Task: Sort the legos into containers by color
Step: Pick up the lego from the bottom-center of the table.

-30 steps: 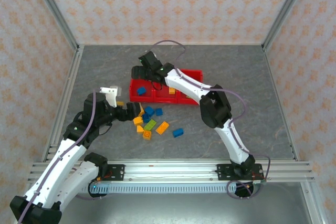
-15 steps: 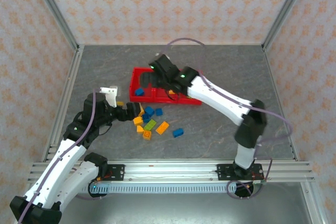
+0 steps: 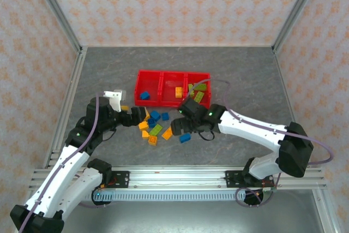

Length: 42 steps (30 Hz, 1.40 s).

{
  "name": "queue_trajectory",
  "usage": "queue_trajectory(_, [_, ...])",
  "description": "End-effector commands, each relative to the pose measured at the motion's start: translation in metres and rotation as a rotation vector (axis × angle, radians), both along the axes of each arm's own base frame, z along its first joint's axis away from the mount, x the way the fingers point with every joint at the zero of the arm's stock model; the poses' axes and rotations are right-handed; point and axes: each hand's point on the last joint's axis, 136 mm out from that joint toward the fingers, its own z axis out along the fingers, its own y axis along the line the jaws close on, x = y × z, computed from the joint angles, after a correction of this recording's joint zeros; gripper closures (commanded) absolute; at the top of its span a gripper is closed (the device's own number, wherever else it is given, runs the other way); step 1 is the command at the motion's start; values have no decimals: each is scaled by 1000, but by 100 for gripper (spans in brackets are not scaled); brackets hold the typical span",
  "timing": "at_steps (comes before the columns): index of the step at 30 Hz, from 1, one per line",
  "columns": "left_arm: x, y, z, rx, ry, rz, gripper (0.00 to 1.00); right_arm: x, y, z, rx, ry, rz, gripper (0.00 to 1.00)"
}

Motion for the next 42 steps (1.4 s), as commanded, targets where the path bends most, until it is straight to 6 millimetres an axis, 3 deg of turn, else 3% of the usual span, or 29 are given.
queue_trajectory(1, [0,-4,3,-15,-18,-13,1,-10,0,-17,-40,35,38,0])
queue_trajectory(9, [-1,-3,6,-16,-27,-9,1,-13,0,-56,-151,78,98,2])
queue_trajectory(21, [-2,-2,10,-23,-46,-6,1,-9,10,-83,-208,117,131,12])
queue_trajectory(30, [-1,-2,9,-21,-42,-5,1,-8,12,-99,-250,137,141,35])
queue_trajectory(36, [-1,-1,8,-20,-40,-1,1,-5,12,-90,-255,119,143,58])
queue_trajectory(42, [-1,-1,8,-20,-38,-2,1,15,26,-55,-196,20,181,68])
